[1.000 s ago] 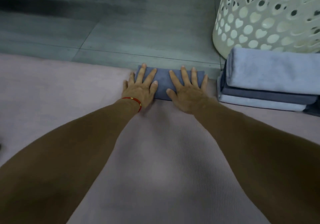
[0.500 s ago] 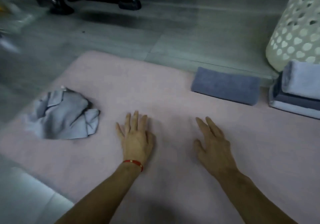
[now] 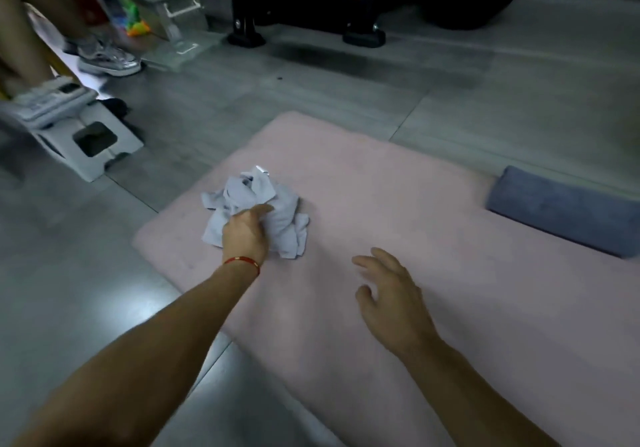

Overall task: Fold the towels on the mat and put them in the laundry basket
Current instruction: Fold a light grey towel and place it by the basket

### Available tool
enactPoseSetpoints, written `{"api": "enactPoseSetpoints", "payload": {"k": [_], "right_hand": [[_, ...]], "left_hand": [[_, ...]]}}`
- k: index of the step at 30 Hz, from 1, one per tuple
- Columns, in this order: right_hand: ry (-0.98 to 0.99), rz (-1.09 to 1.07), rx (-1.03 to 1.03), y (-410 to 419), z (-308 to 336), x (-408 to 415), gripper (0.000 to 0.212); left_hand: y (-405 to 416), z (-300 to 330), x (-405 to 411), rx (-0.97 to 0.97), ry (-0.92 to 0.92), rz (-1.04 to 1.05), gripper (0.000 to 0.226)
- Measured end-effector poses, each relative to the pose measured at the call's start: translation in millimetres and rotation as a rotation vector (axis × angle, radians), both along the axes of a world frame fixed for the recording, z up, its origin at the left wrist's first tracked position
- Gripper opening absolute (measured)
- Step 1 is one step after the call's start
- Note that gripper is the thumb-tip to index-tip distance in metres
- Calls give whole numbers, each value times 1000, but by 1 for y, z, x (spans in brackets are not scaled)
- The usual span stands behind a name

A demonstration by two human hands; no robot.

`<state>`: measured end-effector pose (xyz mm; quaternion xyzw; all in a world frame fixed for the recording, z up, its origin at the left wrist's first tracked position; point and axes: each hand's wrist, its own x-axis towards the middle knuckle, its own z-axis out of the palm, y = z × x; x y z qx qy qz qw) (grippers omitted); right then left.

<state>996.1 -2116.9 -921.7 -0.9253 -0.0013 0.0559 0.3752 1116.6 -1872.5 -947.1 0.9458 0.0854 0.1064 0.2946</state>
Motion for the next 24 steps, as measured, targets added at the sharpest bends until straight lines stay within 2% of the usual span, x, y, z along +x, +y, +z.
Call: {"api": "enactPoseSetpoints", "payload": {"k": [2, 4, 6, 7, 9, 10, 12, 14, 15, 17, 19, 20, 22, 24], "right_hand": [[-26, -134, 188, -5, 1, 3, 37], [84, -301, 470, -16, 11, 11, 34], [268, -389, 774, -35, 17, 17, 43], [288, -402, 797, -51, 16, 16, 51], [238, -411, 701, -94, 15, 3, 52], [208, -405, 630, -117, 15, -9, 50], [166, -356, 477, -162, 15, -36, 48], [170, -298, 357, -194, 11, -64, 46], [179, -286, 312, -205, 6, -76, 45], [181, -323, 194, -223, -14, -96, 44], [226, -372, 13, -231, -29, -109, 42], [229, -399, -90, -234, -38, -113, 44], [196, -423, -230, -231, -47, -118, 51], [184, -378, -250, -220, -46, -118, 56]], "left_hand": [[-38, 12, -35, -70, -111, -68, 26], [-88, 18, -80, -148, -215, -214, 26], [-139, 23, -124, -335, -189, -407, 26], [-163, 27, -142, -448, -111, -511, 27], [-201, 35, -172, -558, 72, -651, 29], [-212, 35, -180, -534, 104, -680, 30], [-215, 35, -181, -444, 2, -660, 30], [-204, 19, -163, -229, -126, -586, 36], [-196, 7, -151, -81, -131, -538, 45], [-181, -13, -128, 218, 28, -537, 73], [-172, -30, -115, 344, 295, -672, 94], [-172, -37, -113, 374, 384, -745, 100], [-182, -44, -115, 366, 422, -825, 102], [-201, -41, -127, 205, 370, -796, 86]]}}
